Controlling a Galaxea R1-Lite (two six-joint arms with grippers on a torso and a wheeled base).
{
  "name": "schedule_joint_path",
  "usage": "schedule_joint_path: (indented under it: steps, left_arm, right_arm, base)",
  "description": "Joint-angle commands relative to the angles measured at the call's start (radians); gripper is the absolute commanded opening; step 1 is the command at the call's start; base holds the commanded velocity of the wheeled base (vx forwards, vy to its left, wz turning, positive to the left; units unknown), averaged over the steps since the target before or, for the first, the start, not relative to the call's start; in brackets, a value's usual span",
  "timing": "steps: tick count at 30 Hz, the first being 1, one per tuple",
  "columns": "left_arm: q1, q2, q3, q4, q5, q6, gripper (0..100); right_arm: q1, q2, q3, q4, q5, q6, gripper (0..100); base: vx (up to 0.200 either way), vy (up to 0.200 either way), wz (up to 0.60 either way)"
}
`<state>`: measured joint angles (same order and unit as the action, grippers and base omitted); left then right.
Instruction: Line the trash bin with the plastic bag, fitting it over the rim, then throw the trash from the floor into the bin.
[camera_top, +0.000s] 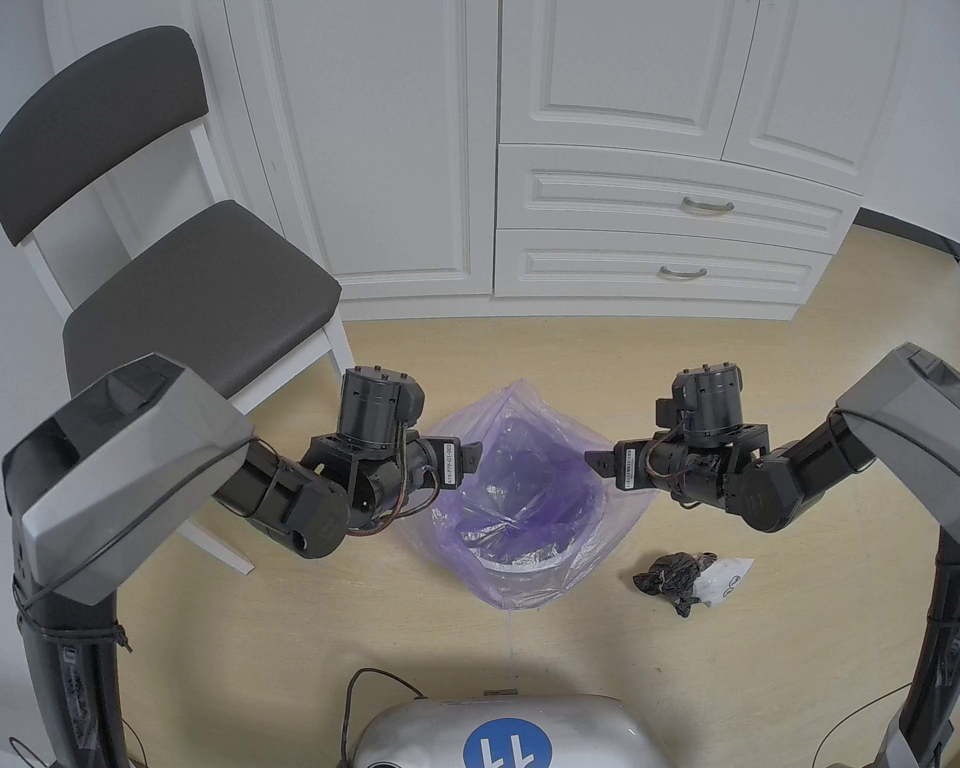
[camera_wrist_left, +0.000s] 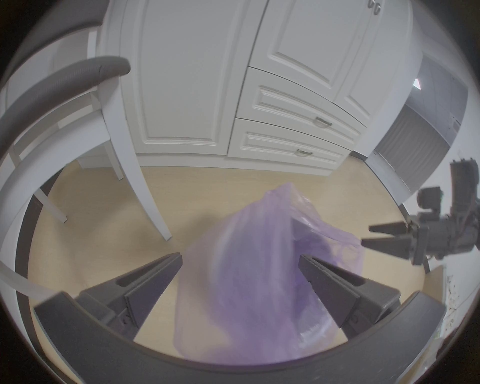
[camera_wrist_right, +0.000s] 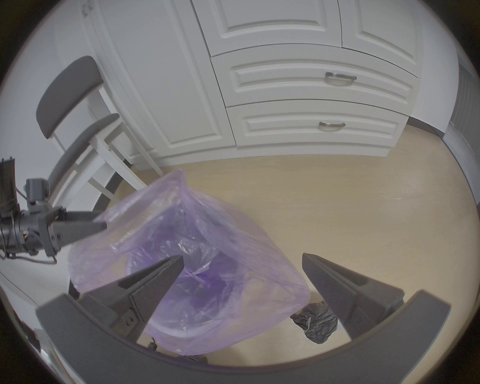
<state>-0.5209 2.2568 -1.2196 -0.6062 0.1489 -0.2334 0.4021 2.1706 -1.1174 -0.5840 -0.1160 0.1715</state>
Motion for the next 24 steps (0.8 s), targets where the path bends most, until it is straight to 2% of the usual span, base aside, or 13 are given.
schedule_joint_path:
  steps: [1,4,10,22,24]
  left_arm:
    - [0.042,0.107,-0.057,-0.03,0.003,-0.001,100]
    - [0.061,0.124,-0.06,-0.08,0.003,-0.001,100]
    - [0.078,0.153,-0.097,-0.084,0.003,-0.001,100]
    - [0.13,0.148,-0.129,-0.09,0.003,0.0,100]
    - [0.137,0.153,-0.138,-0.089,0.003,0.0,100]
  right_arm:
    - [0.004,0.092,-0.035,-0.005,-0.019,0.002,100]
    - [-0.002,0.117,-0.056,-0.005,-0.024,0.003,100]
    - [-0.019,0.155,-0.104,-0.005,-0.054,0.023,100]
    - [-0.063,0.207,-0.196,-0.005,-0.068,0.054,100]
    - [-0.066,0.232,-0.226,-0.005,-0.09,0.069,100]
  base:
    - [0.0,0.0,0.0]
    - [0.0,0.0,0.0]
    - [0.0,0.0,0.0]
    - [0.0,0.0,0.0]
    - [0.0,0.0,0.0]
